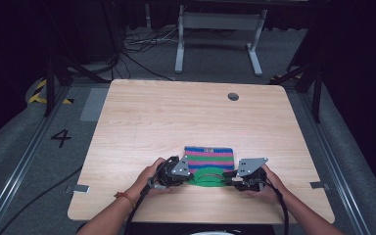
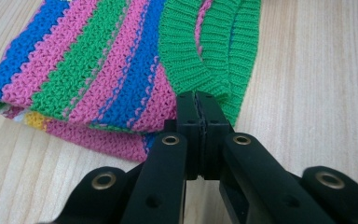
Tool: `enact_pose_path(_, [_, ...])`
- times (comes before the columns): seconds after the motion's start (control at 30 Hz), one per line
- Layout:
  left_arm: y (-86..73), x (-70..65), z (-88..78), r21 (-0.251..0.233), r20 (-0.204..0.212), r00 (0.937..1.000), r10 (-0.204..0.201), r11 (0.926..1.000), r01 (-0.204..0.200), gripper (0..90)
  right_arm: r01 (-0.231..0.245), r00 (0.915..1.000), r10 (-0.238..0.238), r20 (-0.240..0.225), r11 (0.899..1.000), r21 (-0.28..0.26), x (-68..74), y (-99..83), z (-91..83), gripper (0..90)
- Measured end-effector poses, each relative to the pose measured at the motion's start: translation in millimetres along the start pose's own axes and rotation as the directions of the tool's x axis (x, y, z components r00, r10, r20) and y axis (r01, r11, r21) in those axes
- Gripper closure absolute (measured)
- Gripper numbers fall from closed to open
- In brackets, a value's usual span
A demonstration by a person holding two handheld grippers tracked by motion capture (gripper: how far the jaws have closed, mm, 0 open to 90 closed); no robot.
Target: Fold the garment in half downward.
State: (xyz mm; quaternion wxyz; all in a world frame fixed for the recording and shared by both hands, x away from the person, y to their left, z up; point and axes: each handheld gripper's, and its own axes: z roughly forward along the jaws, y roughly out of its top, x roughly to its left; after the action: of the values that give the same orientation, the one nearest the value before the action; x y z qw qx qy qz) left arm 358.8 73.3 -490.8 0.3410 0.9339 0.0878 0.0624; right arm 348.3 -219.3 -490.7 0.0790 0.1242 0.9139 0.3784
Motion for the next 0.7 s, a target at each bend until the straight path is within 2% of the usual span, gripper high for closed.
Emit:
enact_pose_path(0.07, [-0.1,-0.4,-0.9,0.002,0.003,1.0,-0.001,1.0,0.001,87.7,-0.001,1.0,0.001,0.001,1.0,0.0,0.3,0.2,-0.5,71.4])
enact_pose_path(0.13, [0.8,-0.9,-3.0,0.014,0.005,0.9998,0.021,0.9997,-0.021,85.4,0.007,1.0,-0.007,-0.005,1.0,0.0,1.2,0.3,-1.3,67.6])
enact_pose_path(0.2, [1.8,-1.0,-6.4,0.018,-0.012,0.9996,0.027,0.9995,-0.027,84.5,0.019,0.9998,-0.019,-0.003,1.0,0.0,2.0,0.7,-2.2,67.0])
enact_pose_path(0.23, [2.3,0.4,-10.5,0.005,-0.012,0.9997,0.023,0.9997,-0.023,83.0,0.02,0.9998,-0.02,0.007,1.0,0.001,2.9,2.0,-4.3,63.8])
enact_pose_path(0.4, [2.7,0.0,-21.8,-0.012,-0.044,0.9987,0.027,0.9996,-0.027,79.9,0.016,0.9997,-0.015,0.019,1.0,-0.008,4.1,4.4,-8.8,60.6])
enact_pose_path(0.5, [2.8,0.0,-26.6,0.0,-0.062,0.9973,0.04,0.9992,-0.04,74.2,0.012,0.9995,-0.012,0.029,1.0,-0.008,5.7,7.3,-12.3,56.7])
enact_pose_path(0.63, [3.3,0.8,-31.5,-0.008,-0.082,0.9963,0.024,0.9997,-0.024,64.1,0.023,0.9989,-0.023,0.041,1.0,0.001,6.9,9.8,-15.5,54.0])
enact_pose_path(0.7, [2.7,1.7,-35.5,0.004,-0.109,0.9937,0.024,0.9997,-0.023,60.4,0.029,0.9981,-0.029,0.055,1.0,0.001,6.2,11.8,-20.7,51.9])
